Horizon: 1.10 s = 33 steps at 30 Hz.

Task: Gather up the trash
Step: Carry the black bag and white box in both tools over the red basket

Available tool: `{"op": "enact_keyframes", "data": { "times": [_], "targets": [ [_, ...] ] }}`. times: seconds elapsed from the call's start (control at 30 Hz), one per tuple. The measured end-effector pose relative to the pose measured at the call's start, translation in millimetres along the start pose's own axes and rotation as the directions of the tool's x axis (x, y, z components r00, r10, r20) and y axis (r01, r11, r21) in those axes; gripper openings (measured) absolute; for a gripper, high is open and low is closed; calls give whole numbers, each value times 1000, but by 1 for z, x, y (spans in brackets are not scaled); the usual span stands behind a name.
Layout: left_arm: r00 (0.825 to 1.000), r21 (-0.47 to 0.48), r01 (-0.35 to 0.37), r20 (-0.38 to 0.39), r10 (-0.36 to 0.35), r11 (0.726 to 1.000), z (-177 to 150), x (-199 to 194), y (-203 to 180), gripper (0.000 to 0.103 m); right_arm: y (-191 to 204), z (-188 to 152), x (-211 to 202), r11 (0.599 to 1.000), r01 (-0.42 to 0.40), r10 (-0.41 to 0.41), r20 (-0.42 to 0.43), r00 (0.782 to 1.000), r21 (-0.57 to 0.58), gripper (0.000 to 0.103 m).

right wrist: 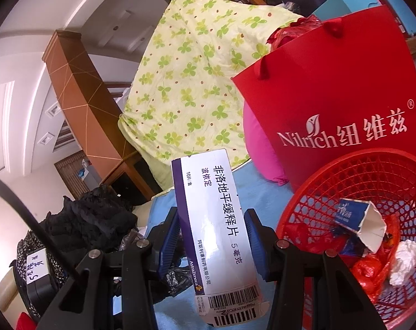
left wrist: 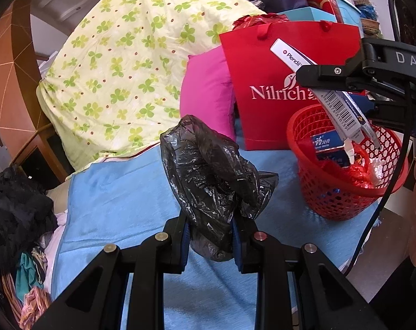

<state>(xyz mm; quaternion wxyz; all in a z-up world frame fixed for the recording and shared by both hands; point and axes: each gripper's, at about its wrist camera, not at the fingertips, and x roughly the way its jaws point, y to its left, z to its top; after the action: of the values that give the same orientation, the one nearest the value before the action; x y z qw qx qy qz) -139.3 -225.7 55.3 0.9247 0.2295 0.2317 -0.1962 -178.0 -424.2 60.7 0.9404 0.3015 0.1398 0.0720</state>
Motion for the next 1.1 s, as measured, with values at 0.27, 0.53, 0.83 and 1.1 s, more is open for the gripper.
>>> {"op": "enact_keyframes", "data": {
  "times": [0.27, 0.53, 0.83, 1.1],
  "targets": [
    [1000, 20, 28, 4, -28, 999, 7, -2, -14, 28, -14, 7, -10, 1000, 16, -16, 21, 1000, 26, 50],
    [998, 41, 60, 12, -61, 997, 18, -3, -32, 29, -32, 14, -22, 998, 32, -35, 45, 998, 61, 50],
    [994, 81, 96, 35, -99, 992, 36, -5, -55, 29, -57, 22, -37, 992, 47, -56, 79, 995, 118, 50],
    [990, 110, 131, 45, -136, 985, 47, -4, -73, 29, -78, 27, -50, 982, 54, -74, 108, 991, 180, 50]
  ]
}}
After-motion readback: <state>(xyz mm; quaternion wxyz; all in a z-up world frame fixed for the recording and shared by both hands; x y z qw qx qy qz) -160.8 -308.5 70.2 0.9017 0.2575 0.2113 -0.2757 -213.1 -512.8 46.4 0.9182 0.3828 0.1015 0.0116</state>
